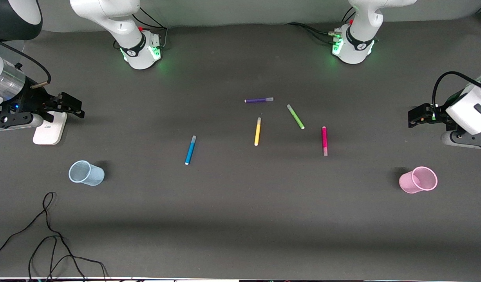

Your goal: Place pink and blue markers in matching cups

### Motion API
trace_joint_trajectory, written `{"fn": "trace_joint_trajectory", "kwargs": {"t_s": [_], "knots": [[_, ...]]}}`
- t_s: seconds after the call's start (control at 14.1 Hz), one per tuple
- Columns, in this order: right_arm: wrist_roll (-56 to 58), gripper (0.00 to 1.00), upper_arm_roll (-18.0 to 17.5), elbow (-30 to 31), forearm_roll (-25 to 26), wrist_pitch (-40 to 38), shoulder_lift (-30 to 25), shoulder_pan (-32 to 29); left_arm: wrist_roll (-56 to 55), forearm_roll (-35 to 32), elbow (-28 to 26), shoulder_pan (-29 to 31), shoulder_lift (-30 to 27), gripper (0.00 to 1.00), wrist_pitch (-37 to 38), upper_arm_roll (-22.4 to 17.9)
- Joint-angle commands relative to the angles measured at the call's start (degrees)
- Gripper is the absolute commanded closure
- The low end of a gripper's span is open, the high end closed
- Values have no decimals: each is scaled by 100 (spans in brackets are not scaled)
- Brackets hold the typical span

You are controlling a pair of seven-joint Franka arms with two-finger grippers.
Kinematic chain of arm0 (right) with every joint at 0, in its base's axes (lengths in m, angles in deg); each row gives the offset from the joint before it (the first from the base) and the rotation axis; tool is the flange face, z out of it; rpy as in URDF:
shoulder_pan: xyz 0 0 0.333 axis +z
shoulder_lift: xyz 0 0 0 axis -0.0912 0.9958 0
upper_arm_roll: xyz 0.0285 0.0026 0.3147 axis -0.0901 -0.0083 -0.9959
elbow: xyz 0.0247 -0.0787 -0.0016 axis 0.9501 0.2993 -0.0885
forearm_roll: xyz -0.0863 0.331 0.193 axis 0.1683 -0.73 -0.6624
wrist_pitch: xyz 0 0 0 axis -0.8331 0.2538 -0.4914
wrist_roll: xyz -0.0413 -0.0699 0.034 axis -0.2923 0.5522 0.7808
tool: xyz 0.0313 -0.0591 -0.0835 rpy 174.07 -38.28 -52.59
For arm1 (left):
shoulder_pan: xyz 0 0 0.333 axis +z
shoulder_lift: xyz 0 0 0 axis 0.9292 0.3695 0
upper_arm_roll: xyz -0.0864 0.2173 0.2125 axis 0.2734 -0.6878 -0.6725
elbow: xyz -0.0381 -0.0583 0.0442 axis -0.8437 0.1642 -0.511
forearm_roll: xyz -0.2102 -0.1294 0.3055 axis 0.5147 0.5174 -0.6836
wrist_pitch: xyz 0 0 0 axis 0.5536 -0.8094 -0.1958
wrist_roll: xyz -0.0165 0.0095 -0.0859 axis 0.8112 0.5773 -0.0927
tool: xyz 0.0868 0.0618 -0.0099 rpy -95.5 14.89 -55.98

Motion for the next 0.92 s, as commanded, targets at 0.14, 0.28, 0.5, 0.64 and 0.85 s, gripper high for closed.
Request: {"fn": "trace_joint_trajectory", "kwargs": {"t_s": [0.14,0.28,0.5,0.64,0.85], "knots": [[80,0,-71,-41,54,6,22,-67,56,56,-2,-69,-51,0,70,-25],[80,0,-62,-42,45,32,22,-76,56,47,-10,-51,-51,0,87,-25],[133,0,-71,-50,54,50,14,-59,73,38,-19,-33,-34,0,166,-25],[63,0,-80,-33,-16,68,31,-32,65,38,-80,-51,-25,0,175,-25],[45,0,-88,-50,-34,59,145,21,-14,38,-177,-60,-51,1,210,-25]]}}
